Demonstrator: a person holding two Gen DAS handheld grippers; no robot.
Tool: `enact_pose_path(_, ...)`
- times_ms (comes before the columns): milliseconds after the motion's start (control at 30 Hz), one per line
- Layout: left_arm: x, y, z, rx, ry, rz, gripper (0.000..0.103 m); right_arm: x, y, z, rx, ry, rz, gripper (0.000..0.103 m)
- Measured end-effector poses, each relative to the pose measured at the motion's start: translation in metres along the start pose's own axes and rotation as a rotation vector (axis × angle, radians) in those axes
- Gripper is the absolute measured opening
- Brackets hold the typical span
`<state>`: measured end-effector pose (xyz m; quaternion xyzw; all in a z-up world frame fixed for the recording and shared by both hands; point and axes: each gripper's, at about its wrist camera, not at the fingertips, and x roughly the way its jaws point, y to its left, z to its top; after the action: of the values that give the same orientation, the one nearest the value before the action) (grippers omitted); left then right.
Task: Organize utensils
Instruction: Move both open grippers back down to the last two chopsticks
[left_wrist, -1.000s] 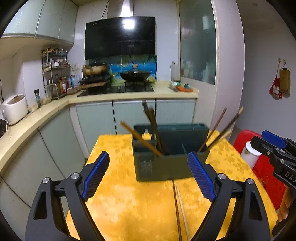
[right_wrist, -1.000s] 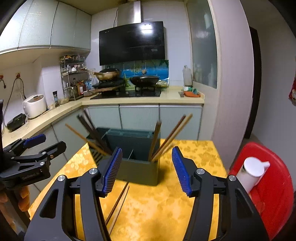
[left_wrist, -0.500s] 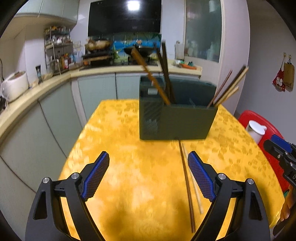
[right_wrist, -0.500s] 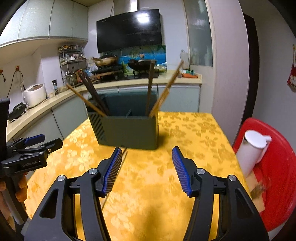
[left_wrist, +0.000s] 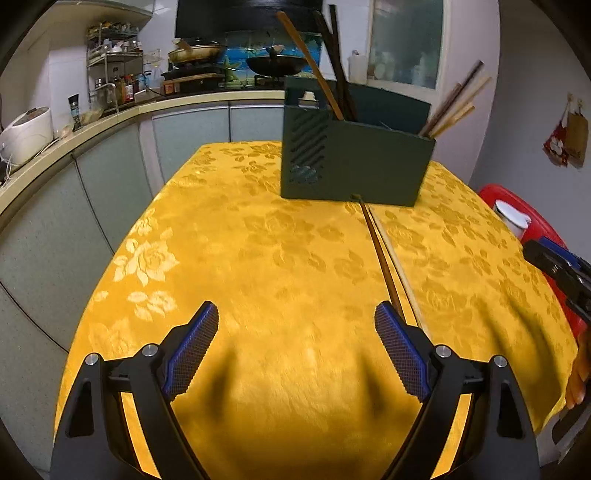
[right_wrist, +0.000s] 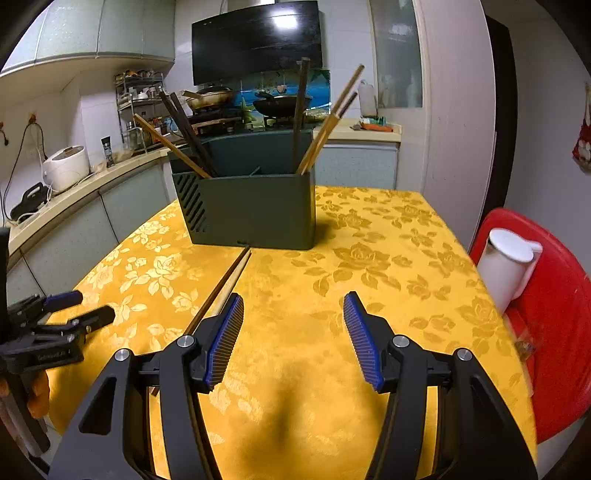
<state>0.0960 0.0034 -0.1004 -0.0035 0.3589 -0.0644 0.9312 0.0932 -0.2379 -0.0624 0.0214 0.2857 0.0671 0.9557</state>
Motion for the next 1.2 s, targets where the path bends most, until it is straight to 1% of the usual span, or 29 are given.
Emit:
enact_pose_path(167, -0.003, -0.021, -0.014, 0.089, -0.002, -0.012, 0.084, 0.005, -0.004, -0.008, -0.012, 0.014, -0.029, 0.055)
enact_pose_path(267, -0.001, -0.037, -0.022, 0.137, 0.017, -0.055, 0.084, 0.007, -0.01, -0.012, -0.002, 0.027, -0.039, 0.055)
enact_pose_path(333, 0.001, -0.047, -0.028, 0.172, 0.029, -0.068, 0.084, 0.009, -0.012, -0.013, 0.003, 0.033, -0.043, 0.055)
enact_pose_path(433, 0.007, -0.058, -0.035, 0.216, 0.053, -0.08, 0.084, 0.011, -0.013, -0.014, 0.006, 0.038, -0.041, 0.055)
enact_pose_path(500, 0.013, -0.061, -0.037, 0.23, 0.076, -0.066, 0.084, 0.011, -0.011, -0.015, 0.004, 0.039, -0.039, 0.055)
enact_pose_path(600, 0.021, -0.058, -0.037, 0.22, 0.113, -0.056, 0.084, 0.013, -0.009, -0.017, 0.0, 0.047, -0.034, 0.055)
enact_pose_path(667, 0.023, -0.053, -0.036, 0.193, 0.116, -0.06, 0.084, 0.015, -0.006, -0.019, -0.004, 0.057, -0.029, 0.055)
enact_pose_path(867, 0.024, -0.039, -0.031, 0.16, 0.121, -0.023, 0.082, 0.024, 0.007, -0.028, -0.033, 0.101, 0.009, 0.055)
enact_pose_path(900, 0.024, -0.037, -0.031, 0.157, 0.121, -0.02, 0.081, 0.025, 0.011, -0.03, -0.047, 0.112, 0.026, 0.055)
enact_pose_path(1067, 0.024, -0.026, -0.027, 0.138, 0.125, -0.018, 0.067, 0.033, 0.031, -0.037, -0.082, 0.159, 0.113, 0.055)
enact_pose_path(1100, 0.025, -0.024, -0.026, 0.135, 0.126, -0.022, 0.066, 0.034, 0.035, -0.038, -0.088, 0.167, 0.125, 0.055)
enact_pose_path(1167, 0.025, -0.021, -0.025, 0.133, 0.127, -0.029, 0.062, 0.038, 0.043, -0.04, -0.108, 0.186, 0.15, 0.053)
enact_pose_path(1200, 0.026, -0.02, -0.025, 0.132, 0.128, -0.034, 0.061, 0.04, 0.048, -0.04, -0.118, 0.197, 0.161, 0.05)
